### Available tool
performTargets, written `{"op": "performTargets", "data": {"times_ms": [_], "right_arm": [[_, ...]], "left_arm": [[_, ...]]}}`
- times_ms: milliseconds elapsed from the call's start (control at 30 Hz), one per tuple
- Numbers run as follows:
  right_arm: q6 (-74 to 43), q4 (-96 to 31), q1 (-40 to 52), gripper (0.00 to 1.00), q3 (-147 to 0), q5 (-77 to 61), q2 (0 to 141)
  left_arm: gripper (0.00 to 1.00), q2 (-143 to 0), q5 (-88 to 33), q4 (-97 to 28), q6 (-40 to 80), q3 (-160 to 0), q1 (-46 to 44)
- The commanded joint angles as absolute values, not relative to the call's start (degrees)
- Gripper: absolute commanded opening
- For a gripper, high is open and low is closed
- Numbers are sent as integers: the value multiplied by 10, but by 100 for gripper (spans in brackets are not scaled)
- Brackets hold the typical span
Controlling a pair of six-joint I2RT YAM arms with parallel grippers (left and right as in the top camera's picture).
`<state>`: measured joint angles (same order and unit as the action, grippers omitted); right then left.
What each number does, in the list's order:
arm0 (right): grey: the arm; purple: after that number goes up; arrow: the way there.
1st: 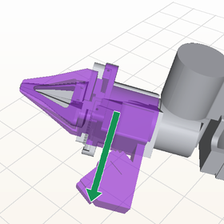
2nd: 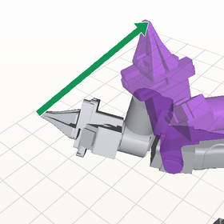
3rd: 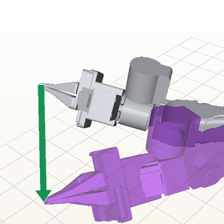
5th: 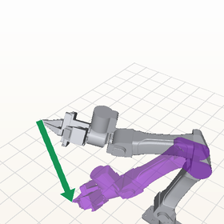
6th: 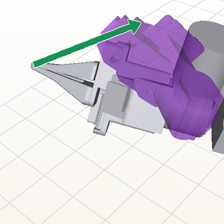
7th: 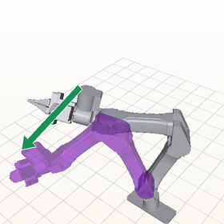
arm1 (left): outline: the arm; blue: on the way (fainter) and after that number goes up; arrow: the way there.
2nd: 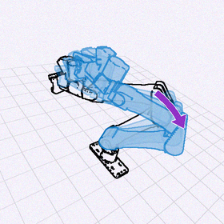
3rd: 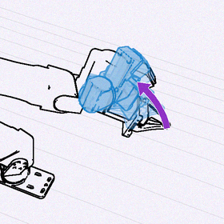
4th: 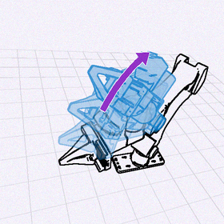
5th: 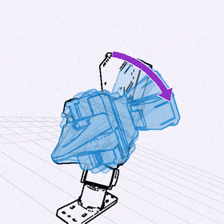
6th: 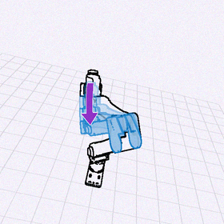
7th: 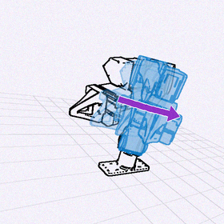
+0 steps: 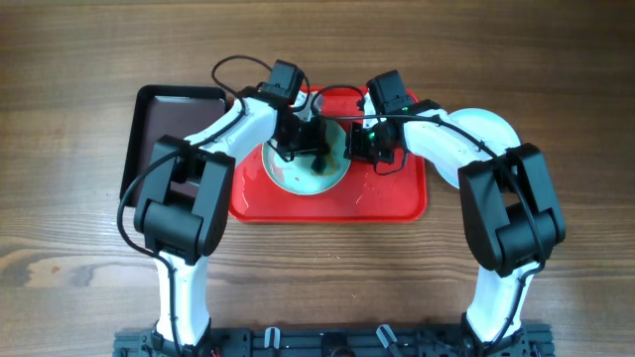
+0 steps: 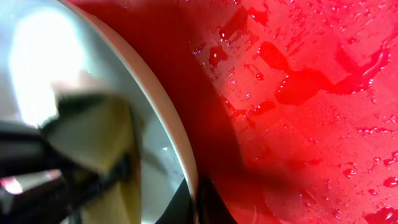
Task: Clean dirty plates on tray and stack at the side
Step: 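Scrub the blue plate with the sponge while right gripper holds rim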
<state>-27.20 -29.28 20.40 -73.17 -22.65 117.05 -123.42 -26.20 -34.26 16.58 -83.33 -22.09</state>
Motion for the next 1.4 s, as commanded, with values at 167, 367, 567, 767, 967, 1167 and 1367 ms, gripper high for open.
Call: {"op": "performTargets", "data": {"times_ms": [167, 367, 567, 767, 967, 1167, 1367], "right_arm": [[-280, -298, 200, 4, -715, -181, 1197], [-280, -298, 200, 4, -715, -181, 1197], [-280, -297, 200, 4, -715, -181, 1197], [-280, -294, 200, 4, -715, -181, 1197], [-279, -295, 200, 4, -715, -181, 1197], [-274, -293, 200, 4, -715, -181, 1197], [-274, -294, 200, 4, -715, -181, 1197]], "left_arm": [[4, -1266, 190, -350, 310, -816, -223], [4, -1266, 215, -421, 354, -816, -240], [4, -1266, 35, -503, 312, -816, -262], [4, -1266, -164, -505, 250, -816, -282], [4, -1266, -236, -444, 197, -816, -302], [4, -1266, -225, -423, 197, -816, -298], [4, -1266, -185, -389, 225, -817, -273]]}}
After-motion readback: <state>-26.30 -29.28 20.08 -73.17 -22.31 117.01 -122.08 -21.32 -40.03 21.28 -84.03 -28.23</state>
